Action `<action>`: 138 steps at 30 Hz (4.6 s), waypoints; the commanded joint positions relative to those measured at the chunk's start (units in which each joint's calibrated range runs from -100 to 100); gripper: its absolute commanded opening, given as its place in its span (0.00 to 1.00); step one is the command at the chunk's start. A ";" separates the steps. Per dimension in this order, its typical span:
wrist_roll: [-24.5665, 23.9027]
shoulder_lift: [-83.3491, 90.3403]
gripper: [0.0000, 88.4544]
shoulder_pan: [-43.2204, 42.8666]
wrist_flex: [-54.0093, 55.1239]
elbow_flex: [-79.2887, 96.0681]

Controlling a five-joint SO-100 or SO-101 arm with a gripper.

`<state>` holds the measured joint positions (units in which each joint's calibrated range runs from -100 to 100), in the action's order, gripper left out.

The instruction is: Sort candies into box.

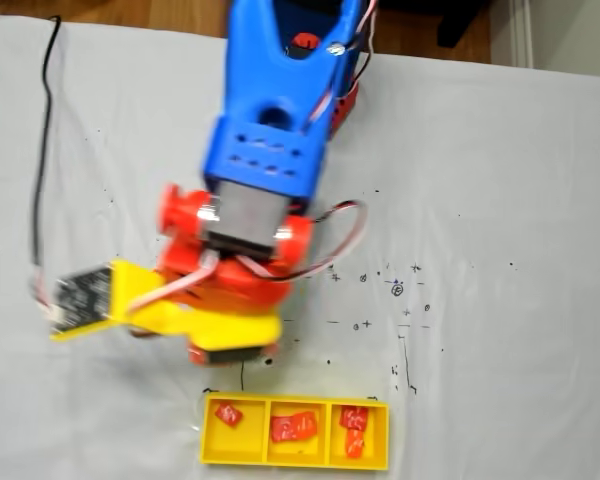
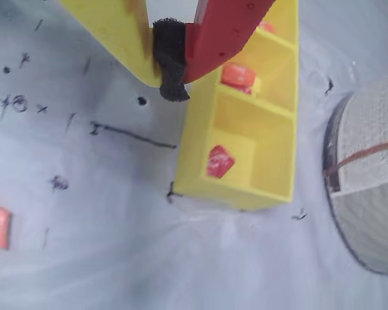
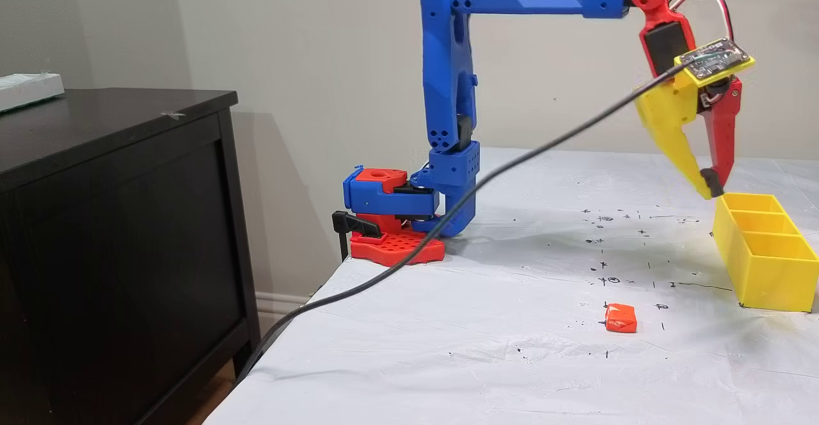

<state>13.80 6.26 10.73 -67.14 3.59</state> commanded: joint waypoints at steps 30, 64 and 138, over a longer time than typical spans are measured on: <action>11.82 4.00 0.18 16.53 6.52 16.02; 15.73 -6.52 0.33 18.62 6.93 13.29; -6.74 -4.56 0.00 -4.48 12.09 -7.83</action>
<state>7.35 2.20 6.98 -55.56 5.13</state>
